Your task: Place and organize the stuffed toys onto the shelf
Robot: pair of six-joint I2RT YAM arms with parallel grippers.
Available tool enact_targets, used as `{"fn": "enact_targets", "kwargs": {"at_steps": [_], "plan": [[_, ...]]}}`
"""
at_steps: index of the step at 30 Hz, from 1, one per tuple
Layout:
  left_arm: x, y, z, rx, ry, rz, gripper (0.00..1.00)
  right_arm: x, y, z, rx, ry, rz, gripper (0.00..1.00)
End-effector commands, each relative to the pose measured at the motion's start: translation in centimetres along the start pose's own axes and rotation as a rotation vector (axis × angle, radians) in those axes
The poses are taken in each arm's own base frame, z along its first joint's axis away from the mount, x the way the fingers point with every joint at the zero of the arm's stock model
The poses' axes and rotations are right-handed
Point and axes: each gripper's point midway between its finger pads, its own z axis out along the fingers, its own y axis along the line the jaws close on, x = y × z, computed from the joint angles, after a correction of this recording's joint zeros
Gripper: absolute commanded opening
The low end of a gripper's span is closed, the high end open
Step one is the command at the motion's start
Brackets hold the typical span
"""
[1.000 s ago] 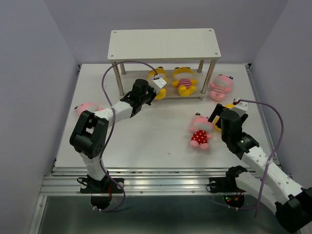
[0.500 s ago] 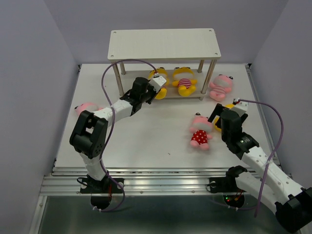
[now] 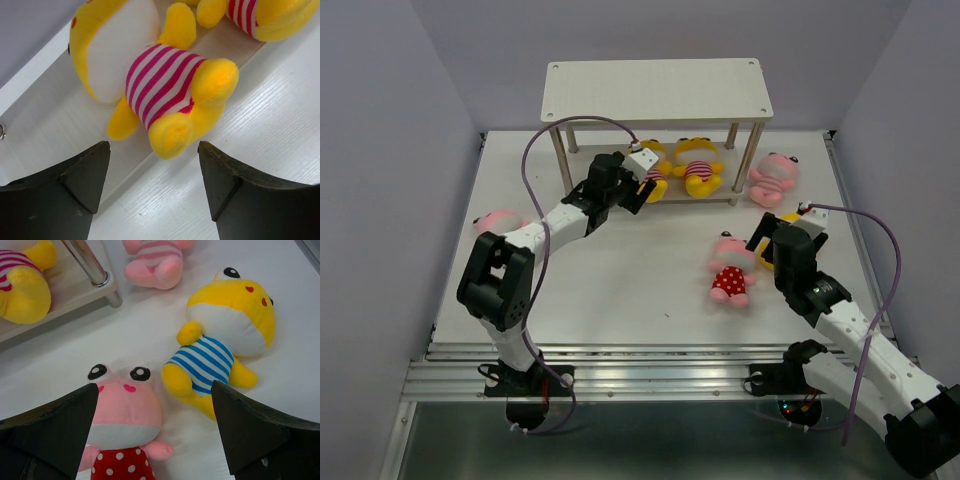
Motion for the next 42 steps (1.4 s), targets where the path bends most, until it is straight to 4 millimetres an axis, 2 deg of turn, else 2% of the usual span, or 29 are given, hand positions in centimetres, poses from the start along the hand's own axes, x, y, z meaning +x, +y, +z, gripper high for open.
{"fn": "enact_targets", "kwargs": {"at_steps": [1,3,4,9,12,13,15,18,21,23,24,28,29,36,40,42], "plan": [[-5.4,1.2,-2.6,-0.028,-0.138,-0.015,0.83,-0.6,0.3,-0.1,-0.022,-0.033,0.018,1.00],[-5.5,1.2,-3.0,-0.031,-0.142,-0.024,0.87,-0.7,0.4,-0.2,-0.026,-0.034,0.021,1.00],[-5.6,1.1,-3.4,-0.029,-0.147,-0.028,0.99,-0.7,0.4,-0.2,-0.030,-0.033,0.022,1.00],[-5.8,0.2,-5.1,-0.024,-0.164,-0.064,0.99,-0.7,0.6,-0.3,-0.038,-0.031,0.031,1.00],[-5.9,-0.5,-6.8,-0.019,-0.186,-0.124,0.99,-0.9,0.5,-0.6,-0.032,-0.028,0.049,1.00],[-6.7,-0.5,-7.9,-0.026,-0.216,-0.142,0.99,-1.0,0.3,-0.6,-0.025,-0.026,0.053,1.00],[-6.3,-1.0,-8.8,-0.024,-0.219,-0.191,0.99,-0.9,0.0,-0.8,-0.004,-0.011,0.069,1.00],[-6.1,-0.7,-11.3,-0.075,-0.248,-0.371,0.99,-0.5,-1.0,-0.8,0.074,0.017,0.088,1.00],[-5.2,-1.6,-12.7,-0.062,-0.227,-0.540,0.99,0.3,-1.4,-0.9,0.113,0.059,0.108,1.00],[-4.1,-0.8,-14.2,-0.138,-0.226,-0.639,0.99,0.5,-0.8,-0.7,0.110,0.094,0.112,1.00],[-3.7,-0.3,-14.7,-0.185,-0.233,-0.743,0.99,0.6,-1.2,-0.5,0.132,0.107,0.115,1.00],[-2.9,-0.5,-16.8,-0.205,-0.230,-0.879,0.99,0.5,-1.3,0.5,0.143,0.152,0.168,1.00],[-2.4,-0.6,-17.1,-0.212,-0.218,-0.894,0.99,-0.1,-1.2,0.6,0.142,0.147,0.182,1.00],[1.0,-1.9,-18.9,-0.212,-0.213,-0.965,0.99,-1.5,-3.6,2.2,0.212,0.154,0.228,1.00],[1.9,-2.8,-19.0,-0.180,-0.197,-0.971,0.99,-1.0,-5.9,3.0,0.271,0.180,0.278,1.00],[2.1,-3.0,-18.8,-0.173,-0.193,-0.965,0.99,-0.5,-8.0,3.4,0.312,0.201,0.323,1.00]]}}
